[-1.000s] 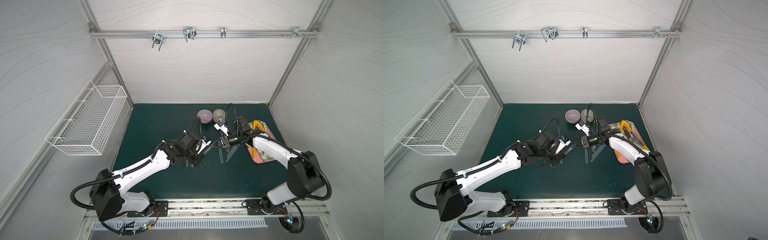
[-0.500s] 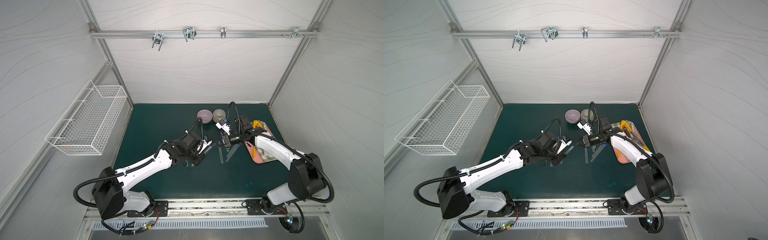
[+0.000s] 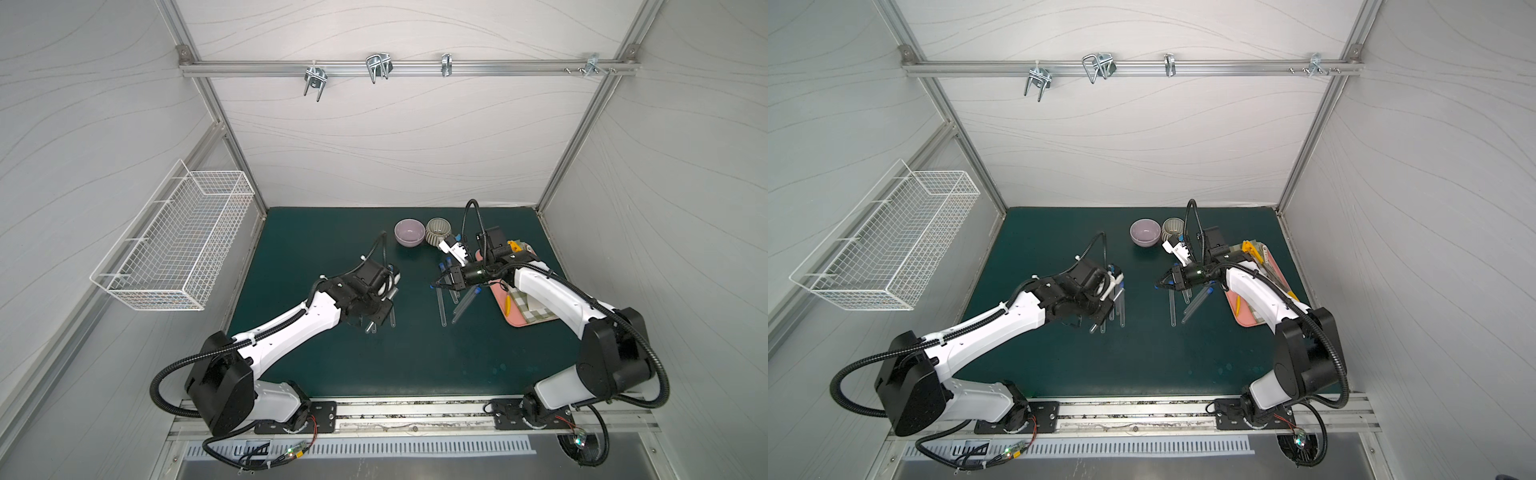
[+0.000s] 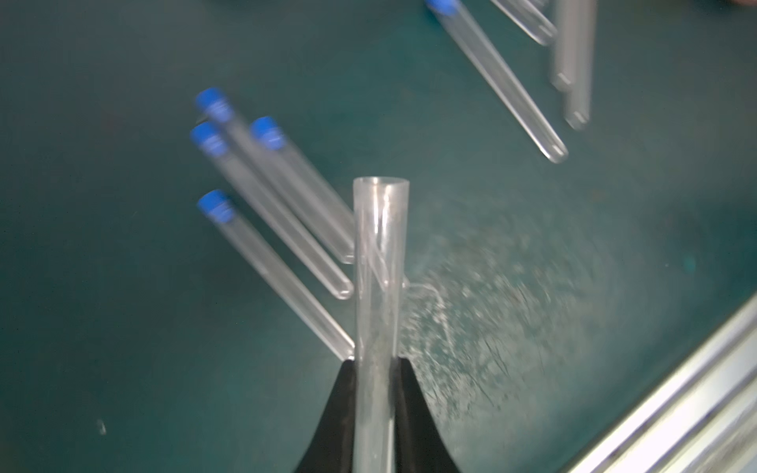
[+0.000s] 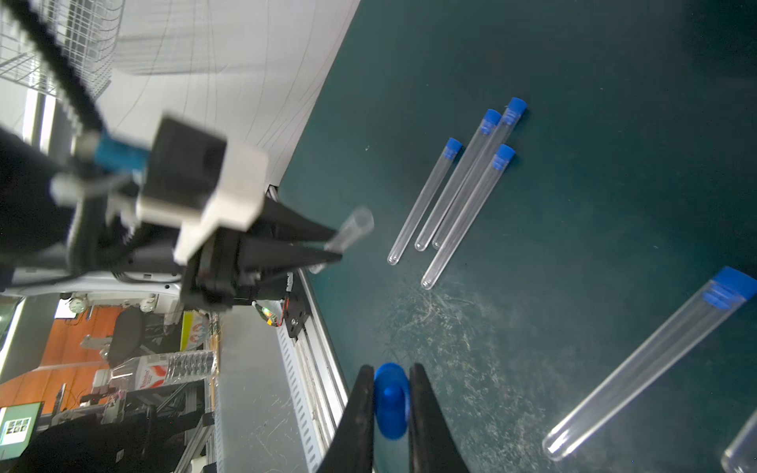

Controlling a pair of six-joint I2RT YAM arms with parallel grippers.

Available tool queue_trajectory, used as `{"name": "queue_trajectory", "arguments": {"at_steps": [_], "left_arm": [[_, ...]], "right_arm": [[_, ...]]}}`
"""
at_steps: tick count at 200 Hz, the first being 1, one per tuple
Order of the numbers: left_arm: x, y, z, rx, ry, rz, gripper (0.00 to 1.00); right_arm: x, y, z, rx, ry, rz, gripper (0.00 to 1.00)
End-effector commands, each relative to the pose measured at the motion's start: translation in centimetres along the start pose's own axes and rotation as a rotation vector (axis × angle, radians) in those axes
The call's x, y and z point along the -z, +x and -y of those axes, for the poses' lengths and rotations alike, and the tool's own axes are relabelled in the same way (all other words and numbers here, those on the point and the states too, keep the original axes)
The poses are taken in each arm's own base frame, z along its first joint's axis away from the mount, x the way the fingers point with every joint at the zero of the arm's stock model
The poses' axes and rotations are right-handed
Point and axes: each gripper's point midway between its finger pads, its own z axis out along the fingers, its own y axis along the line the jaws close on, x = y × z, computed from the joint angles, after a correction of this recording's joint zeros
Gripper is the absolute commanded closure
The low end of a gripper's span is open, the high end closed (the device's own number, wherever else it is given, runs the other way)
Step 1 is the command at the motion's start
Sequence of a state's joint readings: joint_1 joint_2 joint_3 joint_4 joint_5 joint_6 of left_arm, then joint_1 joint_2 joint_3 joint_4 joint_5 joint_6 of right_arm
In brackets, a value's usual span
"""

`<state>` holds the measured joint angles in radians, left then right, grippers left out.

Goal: Remove stoppers from test tubes
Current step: Open the stopper on the test tube, then place the test tube at the center of the board.

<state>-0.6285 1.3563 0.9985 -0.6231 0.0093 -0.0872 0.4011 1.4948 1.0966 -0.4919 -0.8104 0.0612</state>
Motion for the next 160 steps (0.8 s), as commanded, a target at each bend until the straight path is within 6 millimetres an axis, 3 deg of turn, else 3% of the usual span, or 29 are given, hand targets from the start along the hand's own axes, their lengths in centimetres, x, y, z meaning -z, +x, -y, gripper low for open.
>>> {"name": "queue_trajectory", "arguments": {"at_steps": [1, 26, 88, 126, 160], "left_arm": [[1.6, -1.8, -4.0, 0.258, -0.041, 0.055, 1.0], [1.1, -1.0, -8.6, 0.408, -0.131, 0.005, 1.0], [-2.2, 0.2, -15.4, 0.538, -0.297, -0.155, 1.0], [-4.4, 0.3, -17.9, 0.533, -0.364, -0.228, 1.0], [-6.5, 1.4, -18.7, 0.529, -0.391, -0.293, 1.0]], "right_arm": [[0.5, 1.0, 0.5, 0.002, 0.044, -0.012, 0.96], [0.5, 1.4, 0.9, -0.004, 0.072, -0.012, 0.96], [-1.5, 2.1, 1.3, -0.003, 0.102, -0.044, 0.96], [-2.2, 2.2, 1.4, -0.002, 0.097, -0.053, 0.96], [-2.5, 2.5, 1.9, -0.005, 0.1, -0.066, 0.96]]}}
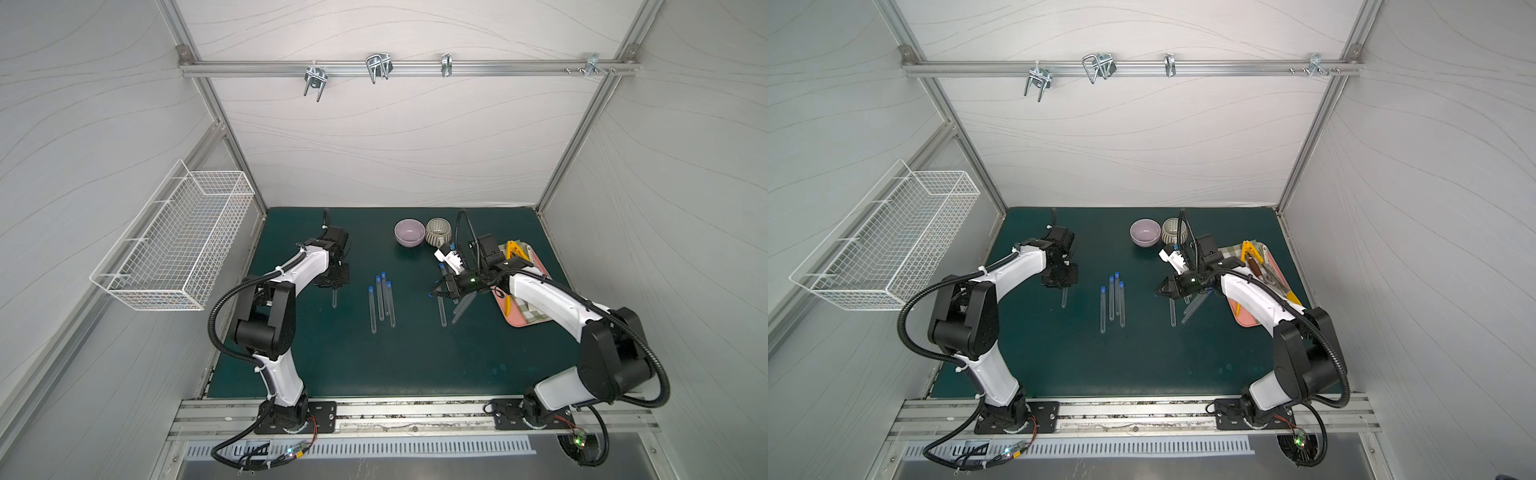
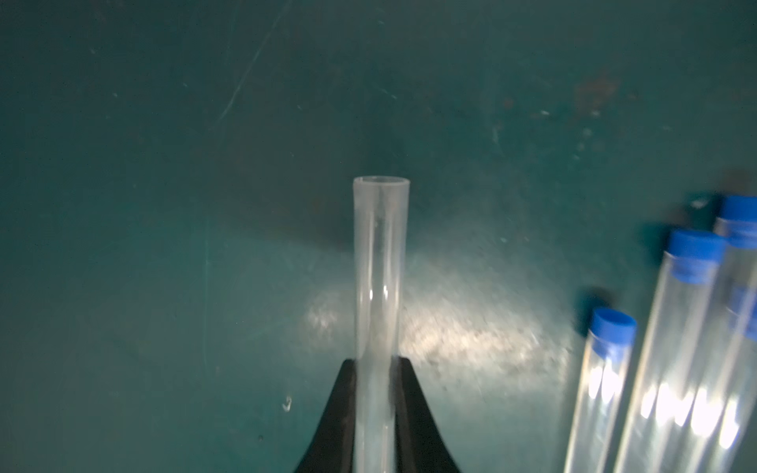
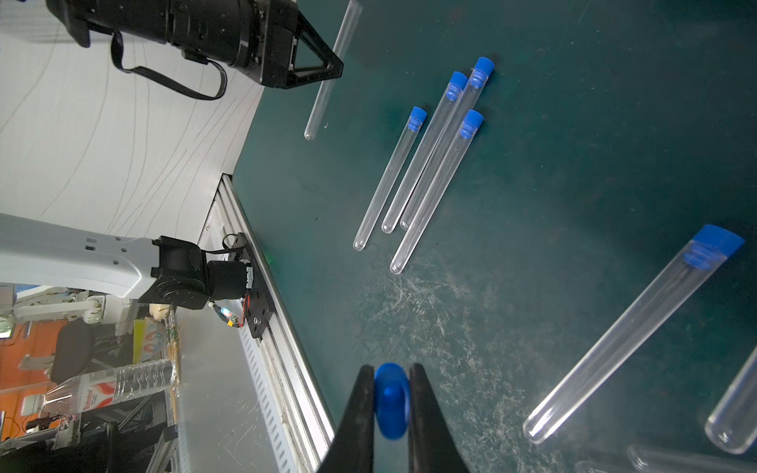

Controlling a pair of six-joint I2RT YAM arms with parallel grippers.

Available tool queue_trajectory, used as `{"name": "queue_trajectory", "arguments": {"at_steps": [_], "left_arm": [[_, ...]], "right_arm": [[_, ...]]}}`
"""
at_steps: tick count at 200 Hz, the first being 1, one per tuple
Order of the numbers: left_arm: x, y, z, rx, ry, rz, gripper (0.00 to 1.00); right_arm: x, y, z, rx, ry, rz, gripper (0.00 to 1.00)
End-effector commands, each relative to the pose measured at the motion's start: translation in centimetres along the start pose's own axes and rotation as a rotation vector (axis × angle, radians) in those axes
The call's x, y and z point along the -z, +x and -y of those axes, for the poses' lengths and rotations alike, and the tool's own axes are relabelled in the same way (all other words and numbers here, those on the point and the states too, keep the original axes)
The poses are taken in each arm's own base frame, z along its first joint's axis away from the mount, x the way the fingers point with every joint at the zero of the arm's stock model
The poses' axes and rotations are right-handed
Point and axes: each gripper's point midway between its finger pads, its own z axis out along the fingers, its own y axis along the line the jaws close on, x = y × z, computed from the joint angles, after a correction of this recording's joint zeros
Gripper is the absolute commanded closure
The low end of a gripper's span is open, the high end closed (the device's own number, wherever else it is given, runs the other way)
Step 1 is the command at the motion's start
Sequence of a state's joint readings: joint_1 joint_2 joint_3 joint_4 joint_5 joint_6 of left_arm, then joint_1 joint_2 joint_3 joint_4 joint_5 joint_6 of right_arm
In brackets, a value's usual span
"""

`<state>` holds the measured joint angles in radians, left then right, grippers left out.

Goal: Remove stoppers from test tubes
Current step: Place the test tube at the center of the board.

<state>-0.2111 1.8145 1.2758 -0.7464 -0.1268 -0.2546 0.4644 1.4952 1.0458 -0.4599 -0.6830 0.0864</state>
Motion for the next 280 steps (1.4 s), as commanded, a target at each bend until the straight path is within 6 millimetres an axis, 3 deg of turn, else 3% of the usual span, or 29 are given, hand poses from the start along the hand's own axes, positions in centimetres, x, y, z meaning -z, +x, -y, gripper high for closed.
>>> {"name": "queue_trajectory", "arguments": {"at_steps": [1, 60, 147, 194, 223, 280], "left_arm": [[-0.9, -0.3, -0.8, -0.009, -0.057, -0.022, 1.0], [-3.0, 0.7, -0.6, -0.009, -0.063, -0.072, 0.97], [-3.1, 0.8, -0.2, 0.001, -0.038, -0.093, 0.74], [-1.2, 0.0, 0.3, 0.012, 0.01, -0.048, 0.48], [0.4, -0.4, 0.7, 0.02, 0.043, -0.007, 0.44], [3.8, 0.6, 2.6, -0.033, 0.071, 0.068, 0.42]], "right_arm": [[-0.7, 0.6, 0.5, 0.0, 0.002, -0.021, 0.96], [-1.0, 0.7, 0.9, -0.002, 0.006, -0.027, 0.96], [0.6, 2.5, 0.3, 0.002, 0.047, -0.037, 0.95], [1.7, 5.2, -0.8, -0.027, 0.047, -0.067, 0.95], [1.2, 7.6, -1.3, -0.051, 0.041, -0.107, 0.95], [-3.0, 9.8, -1.6, -0.103, 0.038, -0.174, 0.95]]}}
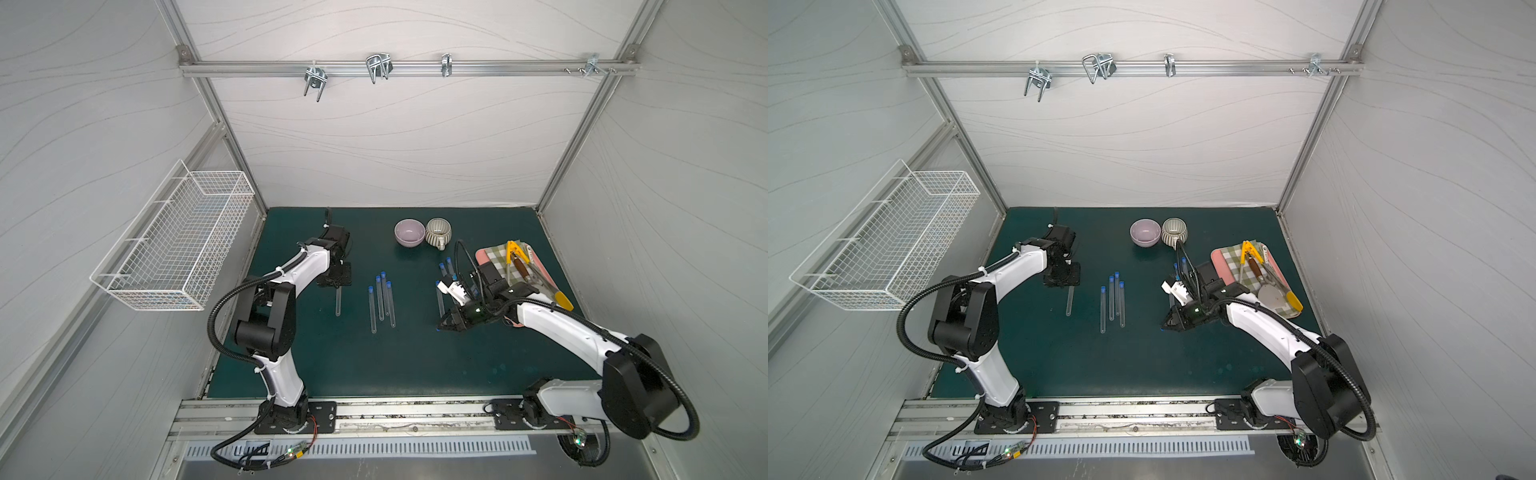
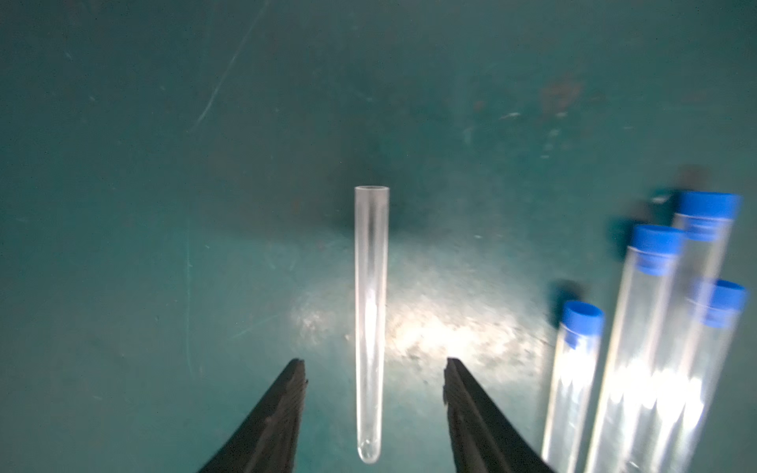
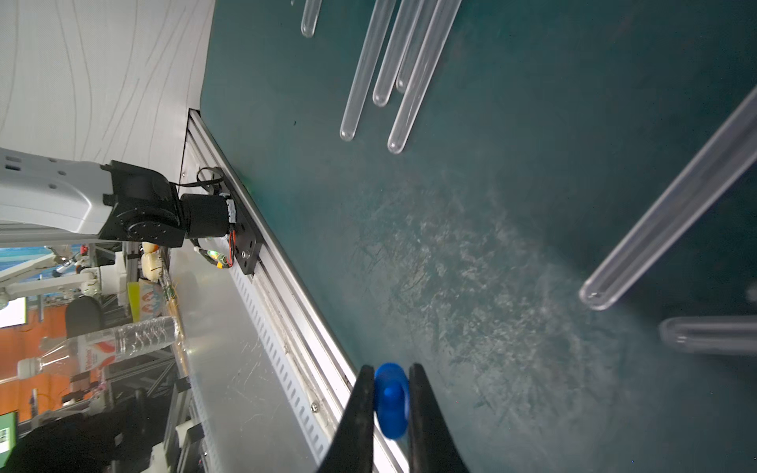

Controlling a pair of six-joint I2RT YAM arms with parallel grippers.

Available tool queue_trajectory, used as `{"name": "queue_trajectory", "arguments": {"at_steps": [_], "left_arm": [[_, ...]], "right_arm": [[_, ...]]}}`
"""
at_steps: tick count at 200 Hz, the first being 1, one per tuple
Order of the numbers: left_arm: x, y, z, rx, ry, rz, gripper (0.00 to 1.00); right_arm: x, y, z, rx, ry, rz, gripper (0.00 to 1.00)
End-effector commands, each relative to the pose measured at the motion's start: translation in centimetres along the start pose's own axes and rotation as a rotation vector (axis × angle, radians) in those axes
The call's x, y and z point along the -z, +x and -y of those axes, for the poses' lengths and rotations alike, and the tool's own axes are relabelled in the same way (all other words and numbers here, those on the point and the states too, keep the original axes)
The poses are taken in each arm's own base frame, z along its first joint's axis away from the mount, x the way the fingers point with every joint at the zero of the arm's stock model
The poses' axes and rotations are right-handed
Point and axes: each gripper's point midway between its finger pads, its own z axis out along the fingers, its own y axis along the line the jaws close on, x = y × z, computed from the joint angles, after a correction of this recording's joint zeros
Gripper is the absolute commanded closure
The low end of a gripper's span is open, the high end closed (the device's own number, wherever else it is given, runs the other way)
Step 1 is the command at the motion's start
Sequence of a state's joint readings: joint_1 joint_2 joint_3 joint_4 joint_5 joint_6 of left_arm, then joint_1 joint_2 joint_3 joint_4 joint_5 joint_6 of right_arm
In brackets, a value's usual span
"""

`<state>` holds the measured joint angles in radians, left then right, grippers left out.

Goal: Remove stoppers from test tubes
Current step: Place the test tube at the center of the board, then place the stopper at the center of the board.

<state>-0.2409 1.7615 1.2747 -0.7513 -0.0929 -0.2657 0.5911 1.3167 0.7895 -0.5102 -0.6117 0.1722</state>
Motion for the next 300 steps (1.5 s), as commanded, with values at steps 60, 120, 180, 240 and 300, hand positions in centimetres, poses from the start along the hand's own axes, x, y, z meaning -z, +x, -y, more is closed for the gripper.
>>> {"name": "queue_trajectory", "arguments": {"at_steps": [60, 120, 180, 240, 300], "left_arm": [[4.5, 4.2, 3.0, -0.018, 0.15, 0.05, 0.41], [5.3, 6.2, 3.4, -0.029, 0.183, 0.05, 0.41], [5.1, 6.9, 3.8, -0.036, 0.176, 0.036, 0.41], [5.1, 7.2, 3.6, -0.042, 0.159, 0.027, 0.42], [5.0, 7.1, 4.9, -0.051, 0.161, 0.014, 0.43]], "right_arm": [[-5.7, 0.3, 1.1, -0.039, 0.044, -0.1, 0.93], [-8.2, 0.5, 2.6, -0.062, 0.06, -0.145, 0.91], [-9.2, 0.4, 3.6, -0.051, 0.081, -0.162, 0.81], [-9.3, 0.3, 4.3, -0.028, 0.112, -0.169, 0.76], [-8.4, -0.5, 4.1, -0.007, 0.134, -0.136, 0.63]]}}
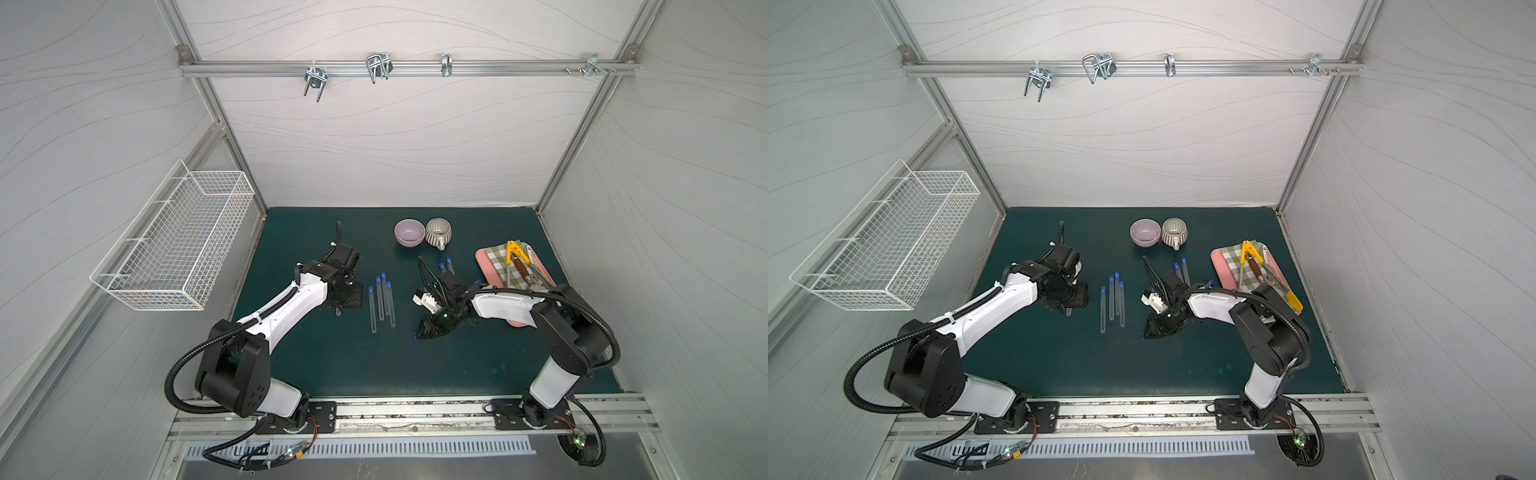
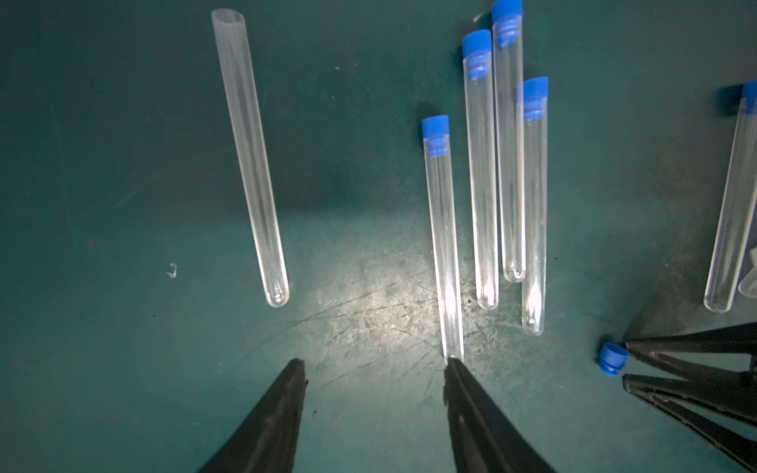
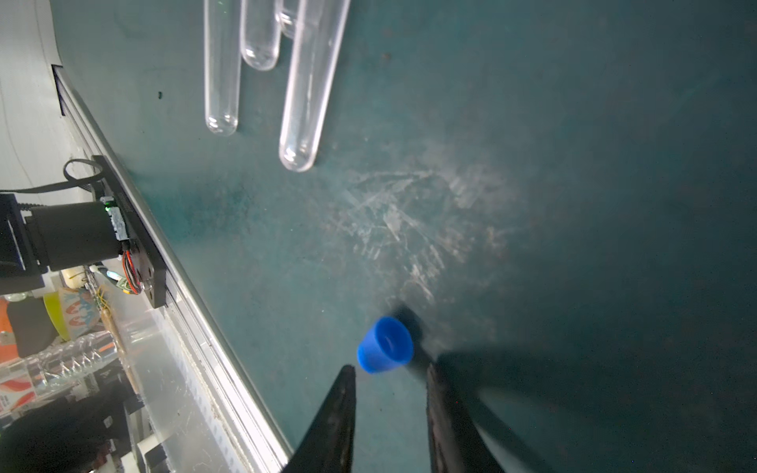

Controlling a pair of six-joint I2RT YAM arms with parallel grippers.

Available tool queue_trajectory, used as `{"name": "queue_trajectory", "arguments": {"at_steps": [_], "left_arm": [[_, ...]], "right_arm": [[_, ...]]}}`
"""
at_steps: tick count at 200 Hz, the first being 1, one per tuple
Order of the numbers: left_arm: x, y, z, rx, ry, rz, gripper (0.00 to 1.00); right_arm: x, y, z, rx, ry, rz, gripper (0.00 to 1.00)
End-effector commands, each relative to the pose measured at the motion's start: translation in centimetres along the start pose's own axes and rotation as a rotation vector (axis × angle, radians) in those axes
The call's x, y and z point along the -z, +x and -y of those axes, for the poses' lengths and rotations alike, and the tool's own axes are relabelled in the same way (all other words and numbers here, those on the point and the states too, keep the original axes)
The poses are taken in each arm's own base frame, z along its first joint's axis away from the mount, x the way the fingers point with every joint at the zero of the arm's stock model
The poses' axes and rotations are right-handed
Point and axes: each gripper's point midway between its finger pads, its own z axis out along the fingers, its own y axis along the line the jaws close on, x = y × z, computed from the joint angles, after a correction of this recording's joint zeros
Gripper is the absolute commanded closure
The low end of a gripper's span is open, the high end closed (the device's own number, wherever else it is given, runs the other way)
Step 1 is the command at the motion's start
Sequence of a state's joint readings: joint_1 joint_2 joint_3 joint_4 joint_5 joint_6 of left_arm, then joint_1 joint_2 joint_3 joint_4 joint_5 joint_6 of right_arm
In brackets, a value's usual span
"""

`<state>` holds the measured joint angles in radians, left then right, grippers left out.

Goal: Remove stoppers from test tubes
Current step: Place the stopper at the center of the board.

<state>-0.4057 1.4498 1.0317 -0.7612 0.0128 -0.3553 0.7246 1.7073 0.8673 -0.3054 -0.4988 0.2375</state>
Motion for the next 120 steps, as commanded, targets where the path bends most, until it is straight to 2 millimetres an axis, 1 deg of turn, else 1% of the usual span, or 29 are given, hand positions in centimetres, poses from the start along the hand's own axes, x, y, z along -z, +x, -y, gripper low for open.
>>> {"name": "queue_trajectory", "arguments": {"at_steps": [1, 29, 64, 100, 120], "left_arm": [[0.3, -0.7, 0.7, 0.015, -0.002, 0.008, 0.43], [-0.3, -1.0, 1.2, 0.034, 0.016, -0.001, 0.43], [-1.4, -1.5, 2.3, 0.061, 0.049, -0.017, 0.44], [-3.2, -1.9, 3.2, 0.081, 0.057, -0.037, 0.45], [-4.2, -2.2, 3.2, 0.091, 0.046, -0.041, 0.46]], "right_arm": [[0.4, -0.2, 0.4, 0.02, 0.044, 0.009, 0.63], [1.5, -0.6, -0.1, 0.03, 0.038, 0.037, 0.59], [3.6, -1.2, -1.6, 0.08, 0.024, 0.091, 0.52], [4.9, -1.5, -3.1, 0.135, -0.031, 0.139, 0.45], [5.5, -1.9, -3.2, 0.128, -0.069, 0.167, 0.42]]}}
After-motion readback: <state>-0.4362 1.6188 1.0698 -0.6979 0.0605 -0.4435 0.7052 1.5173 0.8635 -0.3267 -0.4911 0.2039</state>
